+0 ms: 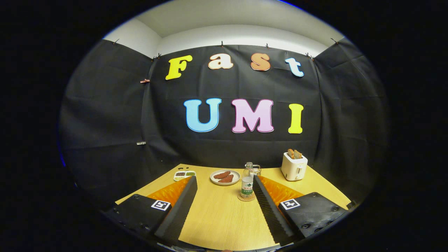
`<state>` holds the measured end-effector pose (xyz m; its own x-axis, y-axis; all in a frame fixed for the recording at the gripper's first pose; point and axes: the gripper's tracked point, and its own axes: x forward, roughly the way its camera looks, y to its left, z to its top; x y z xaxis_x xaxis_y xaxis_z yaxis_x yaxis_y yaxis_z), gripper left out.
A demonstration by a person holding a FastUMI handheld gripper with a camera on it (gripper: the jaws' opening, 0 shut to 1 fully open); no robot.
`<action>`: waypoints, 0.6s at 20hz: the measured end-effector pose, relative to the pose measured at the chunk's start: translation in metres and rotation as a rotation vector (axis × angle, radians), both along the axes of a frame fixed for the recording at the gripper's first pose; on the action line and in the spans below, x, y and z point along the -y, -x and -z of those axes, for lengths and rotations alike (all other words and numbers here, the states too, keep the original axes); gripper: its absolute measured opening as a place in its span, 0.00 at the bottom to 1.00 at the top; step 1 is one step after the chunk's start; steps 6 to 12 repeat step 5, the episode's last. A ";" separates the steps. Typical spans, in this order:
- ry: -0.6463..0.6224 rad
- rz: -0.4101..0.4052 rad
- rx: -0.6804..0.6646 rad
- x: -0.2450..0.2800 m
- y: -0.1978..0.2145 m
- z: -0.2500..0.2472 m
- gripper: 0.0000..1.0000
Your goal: Take the bottle from table, then pour the juice into the cup, finally place the bottle on the coaster
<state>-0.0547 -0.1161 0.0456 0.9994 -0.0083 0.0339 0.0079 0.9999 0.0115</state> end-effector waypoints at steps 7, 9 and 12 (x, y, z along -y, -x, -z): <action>0.004 -0.018 -0.012 -0.002 0.002 0.002 0.97; 0.004 -0.018 -0.012 -0.002 0.002 0.002 0.97; 0.004 -0.018 -0.012 -0.002 0.002 0.002 0.97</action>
